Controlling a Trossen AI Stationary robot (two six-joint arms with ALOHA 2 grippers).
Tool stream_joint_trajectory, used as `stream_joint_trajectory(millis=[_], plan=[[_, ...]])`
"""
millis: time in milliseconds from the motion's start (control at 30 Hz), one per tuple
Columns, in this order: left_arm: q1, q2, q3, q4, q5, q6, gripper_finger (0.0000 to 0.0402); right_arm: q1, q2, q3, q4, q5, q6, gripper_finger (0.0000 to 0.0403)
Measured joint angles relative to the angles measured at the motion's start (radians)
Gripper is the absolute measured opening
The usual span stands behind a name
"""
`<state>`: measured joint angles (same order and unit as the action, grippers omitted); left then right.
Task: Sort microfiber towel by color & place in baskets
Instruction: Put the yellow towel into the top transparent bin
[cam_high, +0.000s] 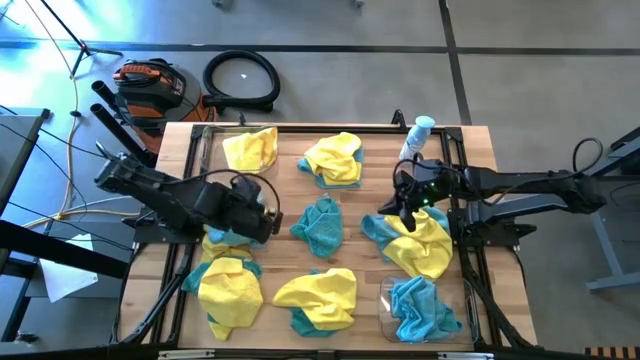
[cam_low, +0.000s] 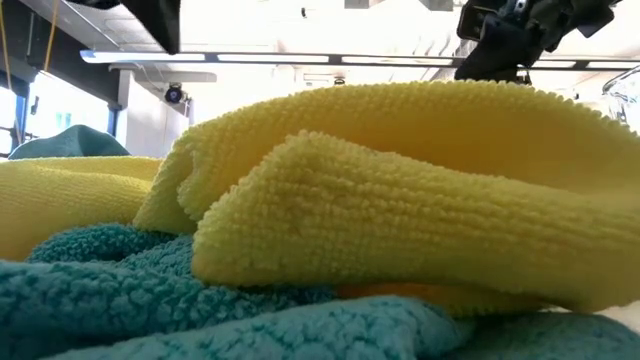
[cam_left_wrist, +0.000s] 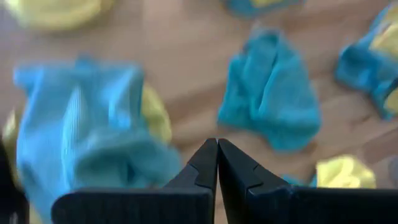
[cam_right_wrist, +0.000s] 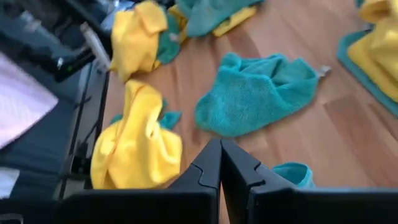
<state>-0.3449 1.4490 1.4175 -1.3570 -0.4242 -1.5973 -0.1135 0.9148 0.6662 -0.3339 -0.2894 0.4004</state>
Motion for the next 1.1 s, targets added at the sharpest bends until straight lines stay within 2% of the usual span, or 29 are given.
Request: stream_joint_trajectory(millis=[167, 300, 467, 600, 733, 1100], plan=[[-0.037, 0.053, 0.003, -0.026, 0.206, -0.168, 0.0001, 0.000, -0.001, 0.000, -0.018, -0.018, -0.043, 0.0000], [-0.086, 0.098, 0.003, -0.093, 0.266, -0.314, 0.0010, 0.000, 0.000, 0.000, -0.059, -0.018, -0.068, 0.0000], [-0.156, 0.132, 0.002, -0.109, 0.386, -0.418, 0.0047, 0.001, 0.000, 0.000, -0.107, -0.018, -0.081, 0.0000], [-0.229, 0.142, 0.002, -0.087, 0.397, -0.494, 0.0089, 0.001, 0.000, 0.000, -0.117, -0.018, -0.092, 0.0000], [-0.292, 0.164, 0.002, -0.054, 0.414, -0.485, 0.0121, 0.001, 0.000, 0.000, -0.119, -0.018, -0.092, 0.0000], [-0.362, 0.312, 0.002, 0.000, 0.471, -0.488, 0.0131, 0.001, 0.000, 0.000, -0.118, -0.018, -0.088, 0.0000]])
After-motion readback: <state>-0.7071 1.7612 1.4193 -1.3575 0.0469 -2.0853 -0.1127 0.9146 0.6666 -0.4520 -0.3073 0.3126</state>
